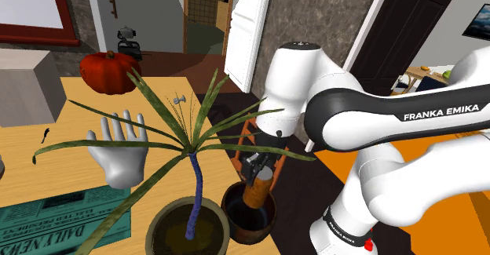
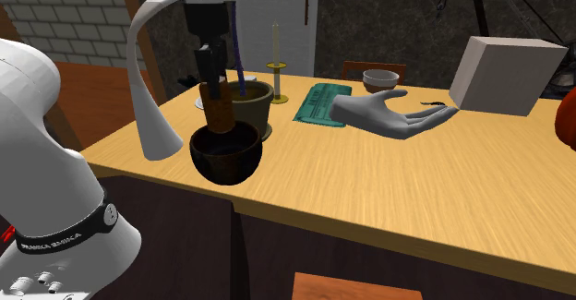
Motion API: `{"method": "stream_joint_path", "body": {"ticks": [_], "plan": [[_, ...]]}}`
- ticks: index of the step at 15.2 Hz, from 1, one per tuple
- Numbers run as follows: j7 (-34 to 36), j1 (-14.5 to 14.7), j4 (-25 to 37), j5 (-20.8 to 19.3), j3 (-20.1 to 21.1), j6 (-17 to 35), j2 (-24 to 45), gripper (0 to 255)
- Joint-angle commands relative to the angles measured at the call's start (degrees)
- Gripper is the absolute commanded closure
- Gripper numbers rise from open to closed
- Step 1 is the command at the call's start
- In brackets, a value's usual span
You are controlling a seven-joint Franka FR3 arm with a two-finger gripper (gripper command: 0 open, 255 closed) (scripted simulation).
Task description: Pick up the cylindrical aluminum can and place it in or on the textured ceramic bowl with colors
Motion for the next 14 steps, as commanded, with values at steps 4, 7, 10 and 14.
{"method": "stream_joint_path", "body": {"ticks": [4, 7, 10, 14], "plan": [[-0.05, 0.3, -3.09, 1.0, 1.12, 5.09, 1.98, 255], [-0.05, 0.3, -3.09, 1.0, 1.12, 5.09, 1.98, 255], [-0.05, 0.3, -3.09, 1.0, 1.12, 5.09, 1.98, 255], [-0.05, 0.3, -3.08, 1.0, 1.12, 5.1, 1.99, 0]]}}
